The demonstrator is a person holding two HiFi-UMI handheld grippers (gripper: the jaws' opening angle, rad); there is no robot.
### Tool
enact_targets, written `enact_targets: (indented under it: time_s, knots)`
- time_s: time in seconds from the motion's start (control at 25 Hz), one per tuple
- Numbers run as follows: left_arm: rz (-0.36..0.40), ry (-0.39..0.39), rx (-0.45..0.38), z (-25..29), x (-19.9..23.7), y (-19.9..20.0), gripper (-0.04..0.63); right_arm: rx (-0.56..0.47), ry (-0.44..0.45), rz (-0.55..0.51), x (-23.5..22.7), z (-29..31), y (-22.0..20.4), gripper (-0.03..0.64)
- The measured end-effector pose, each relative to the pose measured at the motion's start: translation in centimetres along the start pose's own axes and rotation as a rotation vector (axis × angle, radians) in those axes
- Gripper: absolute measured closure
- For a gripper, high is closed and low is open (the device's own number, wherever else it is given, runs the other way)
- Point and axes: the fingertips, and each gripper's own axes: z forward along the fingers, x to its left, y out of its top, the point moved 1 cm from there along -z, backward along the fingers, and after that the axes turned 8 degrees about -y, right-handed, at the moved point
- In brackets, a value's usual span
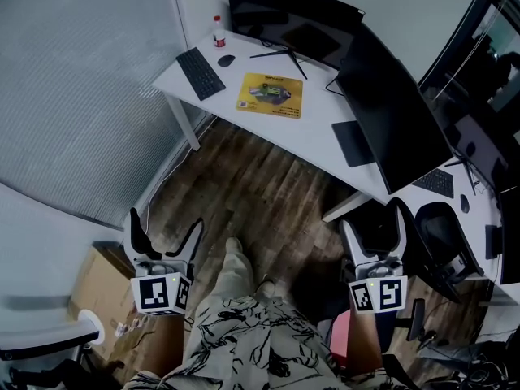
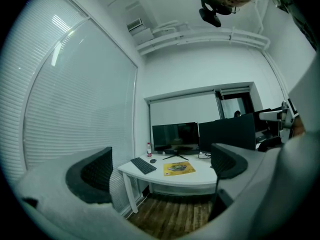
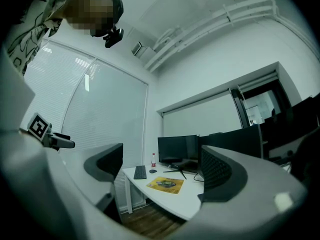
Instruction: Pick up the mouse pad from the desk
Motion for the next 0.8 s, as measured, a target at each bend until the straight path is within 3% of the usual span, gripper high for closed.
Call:
enact_targets:
  time_s: [0.8]
  knots:
    - [0.003, -0.070, -0.028, 14.5, 6.2, 1.2, -0.006, -0.012, -0.041, -0.011, 0.5, 13.8, -0.8, 0.138]
